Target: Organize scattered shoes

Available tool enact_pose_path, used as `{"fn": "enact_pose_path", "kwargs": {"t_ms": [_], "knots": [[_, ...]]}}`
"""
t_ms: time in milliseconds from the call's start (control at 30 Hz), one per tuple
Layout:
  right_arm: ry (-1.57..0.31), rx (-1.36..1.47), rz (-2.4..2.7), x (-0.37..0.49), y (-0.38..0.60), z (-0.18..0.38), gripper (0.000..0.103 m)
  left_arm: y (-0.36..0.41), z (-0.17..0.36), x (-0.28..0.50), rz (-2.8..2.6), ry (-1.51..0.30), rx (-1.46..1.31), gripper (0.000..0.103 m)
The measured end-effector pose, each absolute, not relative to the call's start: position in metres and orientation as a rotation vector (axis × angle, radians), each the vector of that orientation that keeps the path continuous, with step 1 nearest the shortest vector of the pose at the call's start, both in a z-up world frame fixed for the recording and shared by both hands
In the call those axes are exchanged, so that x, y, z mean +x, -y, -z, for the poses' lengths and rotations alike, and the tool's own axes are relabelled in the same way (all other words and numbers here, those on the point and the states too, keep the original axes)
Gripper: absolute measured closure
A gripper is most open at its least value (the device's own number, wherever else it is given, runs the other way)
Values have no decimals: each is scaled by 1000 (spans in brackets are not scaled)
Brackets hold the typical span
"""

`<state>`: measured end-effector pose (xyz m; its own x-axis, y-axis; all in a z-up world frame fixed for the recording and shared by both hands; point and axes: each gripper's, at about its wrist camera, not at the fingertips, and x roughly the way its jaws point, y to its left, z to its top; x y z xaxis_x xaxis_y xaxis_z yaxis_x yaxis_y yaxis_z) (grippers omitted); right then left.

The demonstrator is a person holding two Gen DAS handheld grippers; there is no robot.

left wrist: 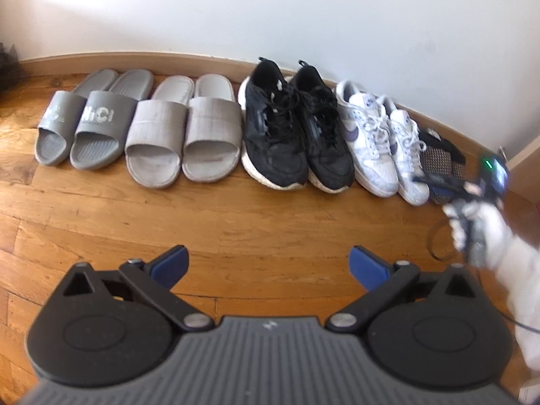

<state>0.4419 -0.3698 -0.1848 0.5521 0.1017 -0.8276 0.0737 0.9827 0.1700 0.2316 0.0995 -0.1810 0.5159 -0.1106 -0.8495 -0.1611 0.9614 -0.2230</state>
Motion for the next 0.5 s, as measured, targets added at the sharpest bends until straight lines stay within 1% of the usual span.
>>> {"fn": "enact_pose_path", "kwargs": {"t_ms": [67,100,133,267,333,367,400,433,467,500], "knots": [[-1017,284,27,444,386,209,25,-98,186,233,-42,-1046,-294,1],[-1021,311,24,444,386,220,36,-97,189,234,-47,-1052,-296,1],[-1024,310,0,445,381,224,49,-98,188,234,-49,-1058,-302,1],[-1041,166,-16,454,346,229,45,-97,188,233,-47,-1072,-321,1],[-1036,165,-21,452,347,230,46,-94,185,232,-41,-1069,-319,1],[-1034,193,-31,449,353,229,48,-92,177,228,-45,-1060,-309,1],[-1031,213,-37,446,356,225,48,-91,168,223,-48,-1051,-300,1],[-1019,221,-42,442,356,219,45,-89,160,218,-51,-1041,-290,1],[-1008,216,-42,437,354,209,35,-87,151,213,-54,-1032,-281,1],[-997,188,-32,430,348,197,30,-86,143,208,-57,-1022,-272,1]]}}
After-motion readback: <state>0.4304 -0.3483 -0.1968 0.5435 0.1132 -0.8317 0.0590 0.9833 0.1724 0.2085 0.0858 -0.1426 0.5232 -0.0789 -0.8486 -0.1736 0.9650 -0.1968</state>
